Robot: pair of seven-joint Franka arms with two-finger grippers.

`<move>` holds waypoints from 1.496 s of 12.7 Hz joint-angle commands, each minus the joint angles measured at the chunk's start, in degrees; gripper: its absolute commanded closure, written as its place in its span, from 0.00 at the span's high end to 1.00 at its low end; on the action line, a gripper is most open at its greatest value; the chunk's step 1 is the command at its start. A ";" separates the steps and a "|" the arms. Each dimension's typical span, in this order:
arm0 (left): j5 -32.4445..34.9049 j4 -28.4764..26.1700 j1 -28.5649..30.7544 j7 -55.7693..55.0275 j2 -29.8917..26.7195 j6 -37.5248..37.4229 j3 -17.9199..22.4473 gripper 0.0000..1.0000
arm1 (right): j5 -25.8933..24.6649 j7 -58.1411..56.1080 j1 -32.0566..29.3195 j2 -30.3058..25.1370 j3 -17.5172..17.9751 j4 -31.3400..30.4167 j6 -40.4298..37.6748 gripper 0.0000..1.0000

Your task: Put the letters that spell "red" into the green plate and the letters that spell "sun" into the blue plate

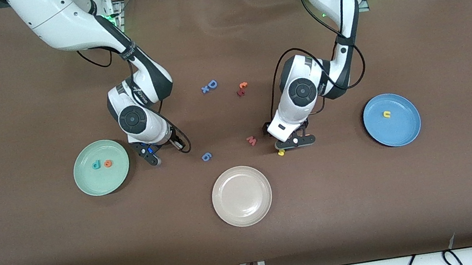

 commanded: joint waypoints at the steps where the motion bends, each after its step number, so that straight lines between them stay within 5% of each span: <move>1: -1.27 0.73 -1.56 -1.15 0.55 0.05 0.78 0.77 | 0.09 -1.19 -0.58 -2.41 -0.30 2.39 -7.39 0.31; 4: -0.83 0.47 -1.65 -0.89 0.55 0.05 0.87 0.63 | 0.17 -8.80 -0.76 -3.55 -4.41 6.18 -16.27 0.31; 9: -0.74 0.47 -1.47 -0.18 0.64 0.14 0.87 0.53 | 0.70 -31.20 -0.94 -5.23 -16.45 5.92 -22.45 0.31; 12: 0.22 0.20 -1.39 -0.18 0.55 0.49 0.87 0.33 | 2.46 -36.95 -3.66 -3.74 -17.08 4.00 -19.30 0.31; 14: 0.23 0.20 -1.39 -0.18 0.55 0.49 0.87 0.28 | 2.81 -37.05 -3.75 -3.03 -17.00 2.85 -16.48 0.34; 15: 0.23 0.20 -1.39 -0.18 0.55 0.49 0.87 0.27 | 2.90 -37.05 -3.75 -2.85 -17.00 2.85 -16.30 0.50; 16: 0.23 0.29 -1.39 -0.09 0.64 0.49 0.87 0.23 | 2.90 -36.79 -3.75 -3.03 -17.00 2.85 -16.30 0.80; 18: 1.80 0.29 -1.21 -0.09 0.64 0.49 0.87 0.17 | 2.90 -36.87 -3.75 -4.16 -17.08 3.37 -17.26 0.98; 19: 2.07 0.29 -1.04 -0.09 0.64 0.49 0.87 0.17 | 2.90 -37.31 -3.84 -5.48 -17.26 3.72 -17.53 0.98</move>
